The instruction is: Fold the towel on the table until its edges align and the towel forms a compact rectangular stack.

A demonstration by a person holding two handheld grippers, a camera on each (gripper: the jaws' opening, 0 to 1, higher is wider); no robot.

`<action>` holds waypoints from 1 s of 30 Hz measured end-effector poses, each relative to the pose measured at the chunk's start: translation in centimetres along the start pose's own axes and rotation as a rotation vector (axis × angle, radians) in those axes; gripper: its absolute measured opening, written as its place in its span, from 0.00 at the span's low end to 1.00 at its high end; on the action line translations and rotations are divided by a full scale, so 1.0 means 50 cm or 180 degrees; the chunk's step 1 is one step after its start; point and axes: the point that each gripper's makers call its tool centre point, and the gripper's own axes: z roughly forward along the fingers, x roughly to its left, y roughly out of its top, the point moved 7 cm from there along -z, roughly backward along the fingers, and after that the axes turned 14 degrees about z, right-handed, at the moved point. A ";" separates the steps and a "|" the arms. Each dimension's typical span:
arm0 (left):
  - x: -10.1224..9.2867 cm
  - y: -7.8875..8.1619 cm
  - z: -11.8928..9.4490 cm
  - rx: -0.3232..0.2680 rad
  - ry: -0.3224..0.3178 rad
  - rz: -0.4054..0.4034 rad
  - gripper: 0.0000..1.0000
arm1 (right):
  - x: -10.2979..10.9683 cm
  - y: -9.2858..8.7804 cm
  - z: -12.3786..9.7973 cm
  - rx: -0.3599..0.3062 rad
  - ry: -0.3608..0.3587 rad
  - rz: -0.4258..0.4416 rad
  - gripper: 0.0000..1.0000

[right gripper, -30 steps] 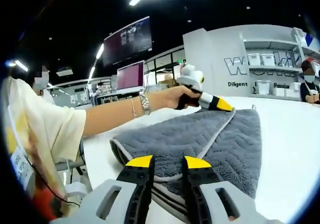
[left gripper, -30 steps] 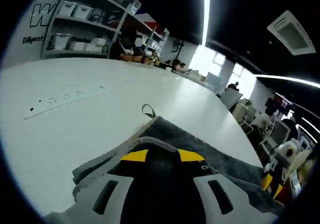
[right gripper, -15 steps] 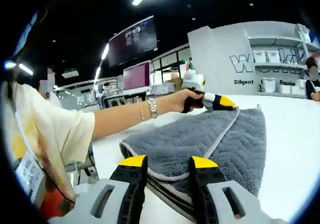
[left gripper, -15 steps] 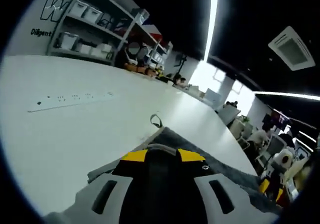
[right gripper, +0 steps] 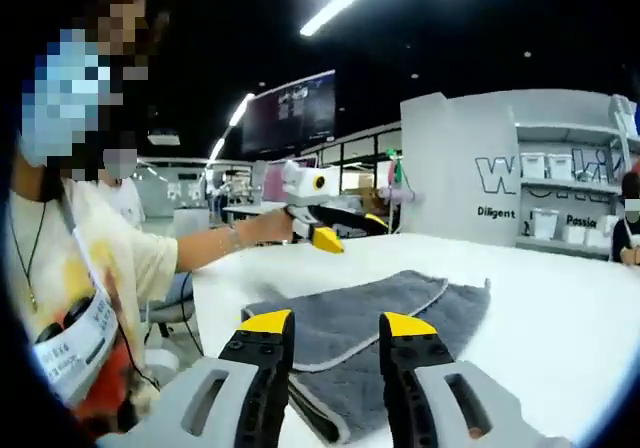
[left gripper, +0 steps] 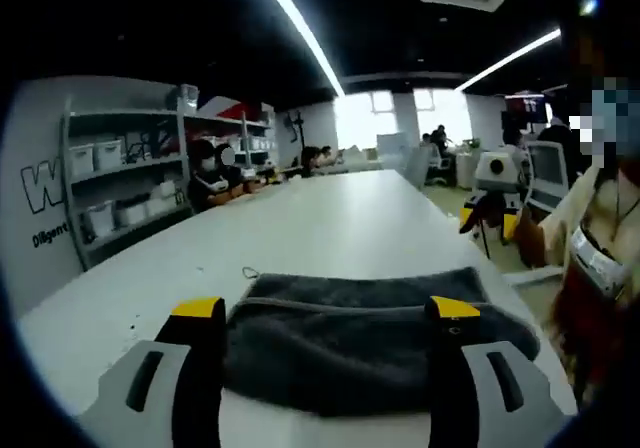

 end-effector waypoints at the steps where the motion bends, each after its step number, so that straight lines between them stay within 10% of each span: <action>1: -0.010 0.003 -0.008 -0.0003 0.0011 0.0017 0.85 | -0.004 0.000 -0.003 0.0045 -0.0017 -0.0086 0.32; 7: -0.081 0.016 -0.065 -0.0092 0.0166 0.0121 0.85 | -0.026 -0.001 -0.023 0.0218 -0.0068 -0.0705 0.32; 14: -0.178 -0.031 -0.116 0.0296 0.0263 0.0389 0.86 | -0.044 -0.020 -0.058 0.0521 0.0047 -0.1085 0.33; 23: -0.279 -0.021 -0.106 0.0206 0.0063 0.0721 0.76 | -0.050 -0.058 -0.069 0.0892 0.0255 -0.1536 0.33; 30: -0.299 -0.028 -0.092 0.0386 0.0065 0.1269 0.46 | -0.061 -0.091 -0.069 0.1219 0.0132 -0.2091 0.28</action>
